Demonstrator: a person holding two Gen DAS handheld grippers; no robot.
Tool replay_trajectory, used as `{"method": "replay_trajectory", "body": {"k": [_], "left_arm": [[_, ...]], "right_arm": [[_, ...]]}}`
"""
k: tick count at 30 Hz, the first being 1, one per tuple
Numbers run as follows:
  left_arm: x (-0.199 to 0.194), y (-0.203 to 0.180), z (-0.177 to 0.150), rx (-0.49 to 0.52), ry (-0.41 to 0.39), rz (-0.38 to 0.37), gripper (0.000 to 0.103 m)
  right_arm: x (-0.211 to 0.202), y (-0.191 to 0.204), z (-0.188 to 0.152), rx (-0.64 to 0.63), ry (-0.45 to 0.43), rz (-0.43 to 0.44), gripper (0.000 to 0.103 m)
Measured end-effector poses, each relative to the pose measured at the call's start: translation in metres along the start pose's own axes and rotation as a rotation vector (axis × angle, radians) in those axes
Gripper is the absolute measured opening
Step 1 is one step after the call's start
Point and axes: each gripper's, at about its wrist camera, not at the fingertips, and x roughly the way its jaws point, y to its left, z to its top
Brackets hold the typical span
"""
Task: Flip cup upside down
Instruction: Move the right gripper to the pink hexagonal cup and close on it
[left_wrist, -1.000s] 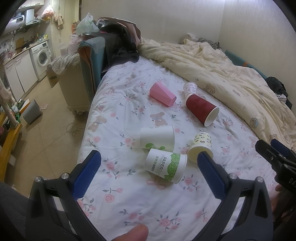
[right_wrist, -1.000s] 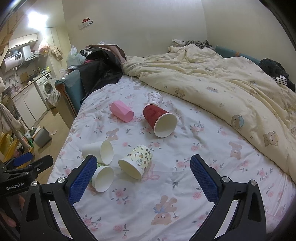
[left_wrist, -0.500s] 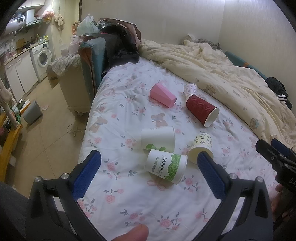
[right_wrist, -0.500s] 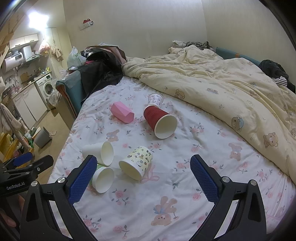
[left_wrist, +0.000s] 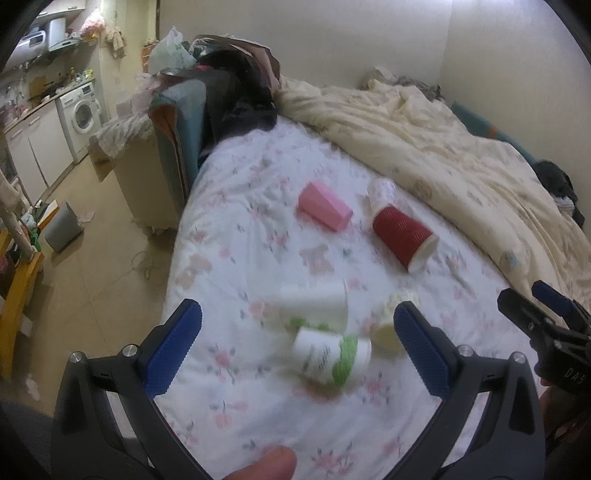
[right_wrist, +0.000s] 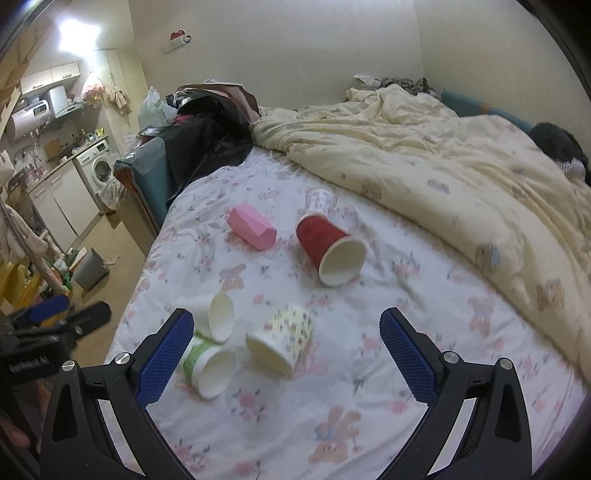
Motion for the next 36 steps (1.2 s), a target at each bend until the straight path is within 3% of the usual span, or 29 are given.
{"method": "replay_trajectory", "body": {"k": [9,22,31,36], "left_arm": [[0.04,0.009,0.055,0.044,0.018,0.055,0.103],[0.136,0.04,0.106,-0.029,0.111,0.075,0.103],[0.198,0.06,0.118,-0.072,0.189,0.102,0.103],[0.227,0.08,0.117,-0.147,0.26,0.101,0.103]], "right_arm": [[0.056,0.003,0.052,-0.024,0.052,0.018,0.103],[0.148,-0.001,0.106,0.01,0.169,0.051,0.103],[0.225,0.006,0.145,-0.044,0.339,0.064,0.103],[0.28,0.024,0.156,-0.141,0.468,0.084,0.103]]}}
